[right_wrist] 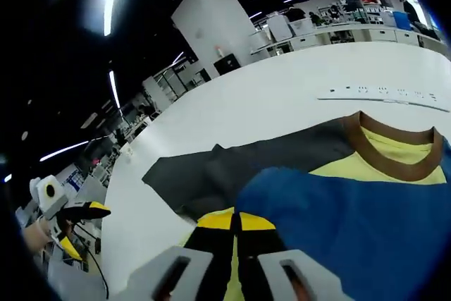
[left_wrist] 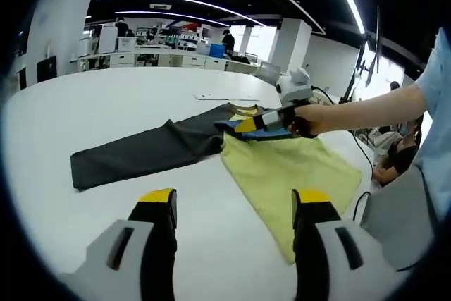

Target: Fold the garment on the visible template until the final outline fits inside the template.

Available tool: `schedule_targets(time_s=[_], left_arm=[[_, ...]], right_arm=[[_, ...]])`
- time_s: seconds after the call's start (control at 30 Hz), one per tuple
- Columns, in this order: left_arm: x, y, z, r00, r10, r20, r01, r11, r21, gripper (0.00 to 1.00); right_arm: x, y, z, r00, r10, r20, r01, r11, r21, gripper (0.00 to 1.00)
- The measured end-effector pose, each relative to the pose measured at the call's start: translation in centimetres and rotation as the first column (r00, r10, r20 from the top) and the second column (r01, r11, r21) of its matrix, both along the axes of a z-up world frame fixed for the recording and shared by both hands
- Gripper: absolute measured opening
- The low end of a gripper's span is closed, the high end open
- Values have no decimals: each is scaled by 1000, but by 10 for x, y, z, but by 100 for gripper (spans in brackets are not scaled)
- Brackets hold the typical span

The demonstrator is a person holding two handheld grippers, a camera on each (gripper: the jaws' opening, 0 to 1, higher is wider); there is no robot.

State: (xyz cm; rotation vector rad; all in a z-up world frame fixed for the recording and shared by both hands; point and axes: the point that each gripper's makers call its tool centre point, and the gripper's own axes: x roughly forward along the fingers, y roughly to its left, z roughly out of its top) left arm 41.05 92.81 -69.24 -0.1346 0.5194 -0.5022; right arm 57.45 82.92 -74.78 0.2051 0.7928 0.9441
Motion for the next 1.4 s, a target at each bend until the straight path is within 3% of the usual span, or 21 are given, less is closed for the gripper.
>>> schedule_targets(time_s=[0.07,0.17,0.3,0.37,0.53,0.63,0.73,1.0,1.2,1.4], left_arm=[[1,-2,-1,1000,-2,-3,2,1000,-1,63],[3,-3,-1,1000,-1,-1,1,1000,-4,63],[5,-5,0,1000,-1,0,1,1000,-9,63],[6,-6,1,1000,-7,2,7,1000,-8,63],[5,-9,2,1000,-17,1,17,1000,-6,63],[4,-10,3,1000,-21,2,21,1000,-7,63],[5,-10,5,1000,-25,1,25,1000,-4,63],[8,-12,12,999,-46,7,46,999,8,63],[9,-15,17,998,-63,11,63,998,13,62],[8,-19,19,997,-74,7,74,997,16,62]], right_arm=[[0,0,-1,1000,6,5,-6,1000,-6,0],[-3,-1,2,997,50,59,-49,998,-25,0],[-8,-6,8,991,82,102,-77,996,-45,17],[-9,-9,11,989,87,118,-82,995,-51,15],[-12,-19,21,983,95,158,-87,995,-52,24],[-10,-27,28,984,74,164,-70,997,-30,36],[-9,-38,30,976,81,203,-70,996,-64,54],[-10,-68,39,968,71,240,-51,995,-91,80],[-19,-89,45,972,61,227,-41,995,-90,100],[-31,-116,52,965,74,251,-42,990,-132,100]])
